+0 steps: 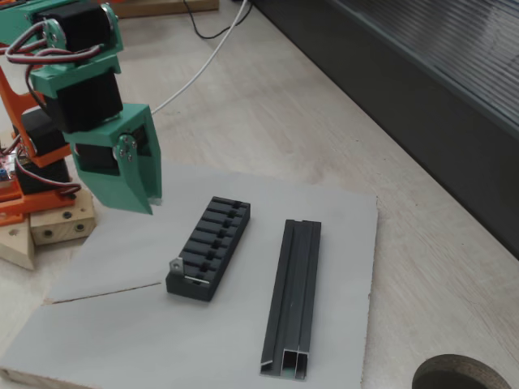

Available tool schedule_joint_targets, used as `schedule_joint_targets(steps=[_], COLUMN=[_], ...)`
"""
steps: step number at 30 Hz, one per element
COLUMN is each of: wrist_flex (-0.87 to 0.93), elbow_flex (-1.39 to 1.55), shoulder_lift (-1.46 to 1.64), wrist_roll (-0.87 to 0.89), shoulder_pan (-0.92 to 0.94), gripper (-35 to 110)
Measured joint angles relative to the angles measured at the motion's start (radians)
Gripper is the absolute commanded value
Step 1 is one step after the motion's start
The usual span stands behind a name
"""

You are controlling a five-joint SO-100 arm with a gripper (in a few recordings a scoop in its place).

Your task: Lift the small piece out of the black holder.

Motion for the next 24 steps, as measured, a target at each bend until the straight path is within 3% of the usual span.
schedule_joint_targets(steps=[15, 24], wrist_flex=[-0.008, -0.132], elbow_flex=[-0.003, 0.000], shoulder_lift=[-0.192, -0.193], wrist_roll=[0.000, 0.000], shoulder_pan=[-0.002, -0.002], gripper=[16, 32])
